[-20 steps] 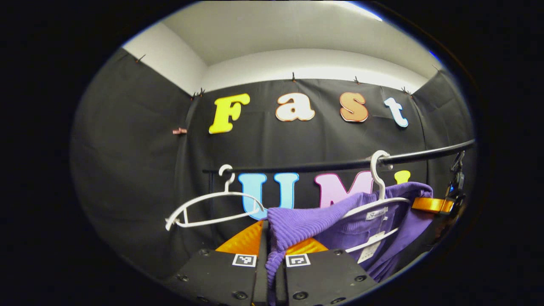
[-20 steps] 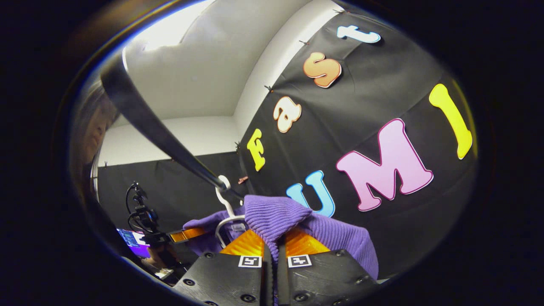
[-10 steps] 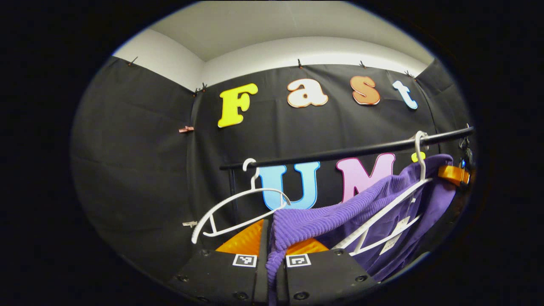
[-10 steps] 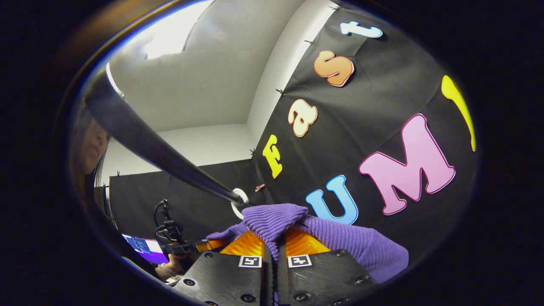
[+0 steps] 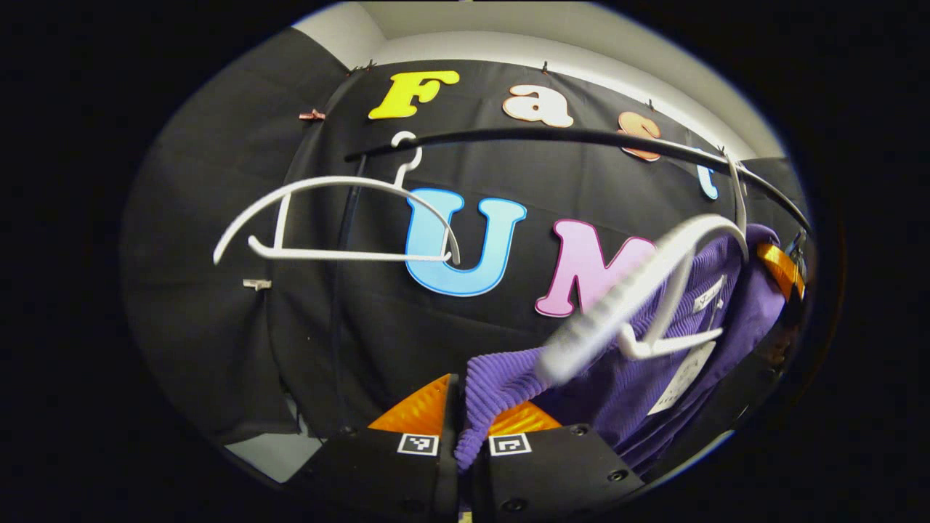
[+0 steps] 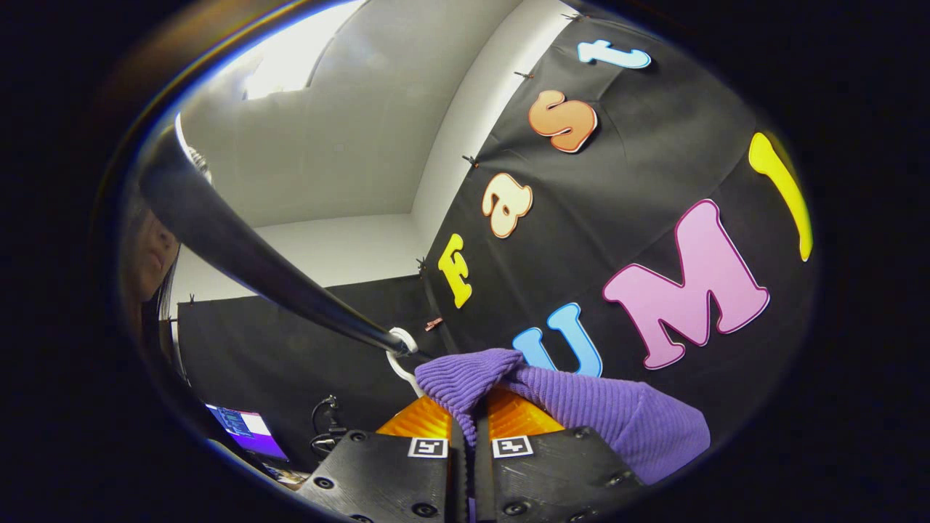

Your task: Grasp the clothes on the hanger with both hands and then place them into the laundry hamper below.

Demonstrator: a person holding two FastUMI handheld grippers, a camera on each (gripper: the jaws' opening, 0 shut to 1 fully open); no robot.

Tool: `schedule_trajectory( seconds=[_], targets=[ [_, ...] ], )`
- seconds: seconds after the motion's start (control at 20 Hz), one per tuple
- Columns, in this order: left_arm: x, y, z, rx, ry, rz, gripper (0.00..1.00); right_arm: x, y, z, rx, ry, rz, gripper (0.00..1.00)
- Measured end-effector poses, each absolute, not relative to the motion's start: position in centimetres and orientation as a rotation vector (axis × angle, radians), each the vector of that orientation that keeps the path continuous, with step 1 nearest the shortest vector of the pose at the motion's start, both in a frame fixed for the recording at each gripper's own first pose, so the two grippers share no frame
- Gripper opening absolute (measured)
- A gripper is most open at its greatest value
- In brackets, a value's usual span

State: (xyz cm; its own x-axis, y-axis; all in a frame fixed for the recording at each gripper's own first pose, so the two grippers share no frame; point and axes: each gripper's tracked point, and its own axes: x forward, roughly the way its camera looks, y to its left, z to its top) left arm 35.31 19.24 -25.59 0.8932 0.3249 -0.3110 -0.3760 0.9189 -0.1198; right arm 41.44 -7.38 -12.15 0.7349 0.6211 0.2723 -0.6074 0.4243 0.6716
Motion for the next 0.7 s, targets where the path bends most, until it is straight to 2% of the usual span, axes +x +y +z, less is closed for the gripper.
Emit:
schedule_trajectory(
  seconds=[0.15,0.4,0.7],
  targets=[
    [34.7,15.5,-26.9,-0.161,0.301,0.352,0.11,42.0,-8.6,-12.3,0.824,0.008,0.753,0.07],
    [36.2,7.9,-27.0,-0.115,0.317,0.228,0.11,44.5,-15.1,-16.0,0.823,0.005,0.538,0.07],
    [39.7,1.9,-28.9,-0.142,0.364,0.100,0.11,46.0,-21.6,-24.8,0.691,0.145,0.244,0.07]
  ],
)
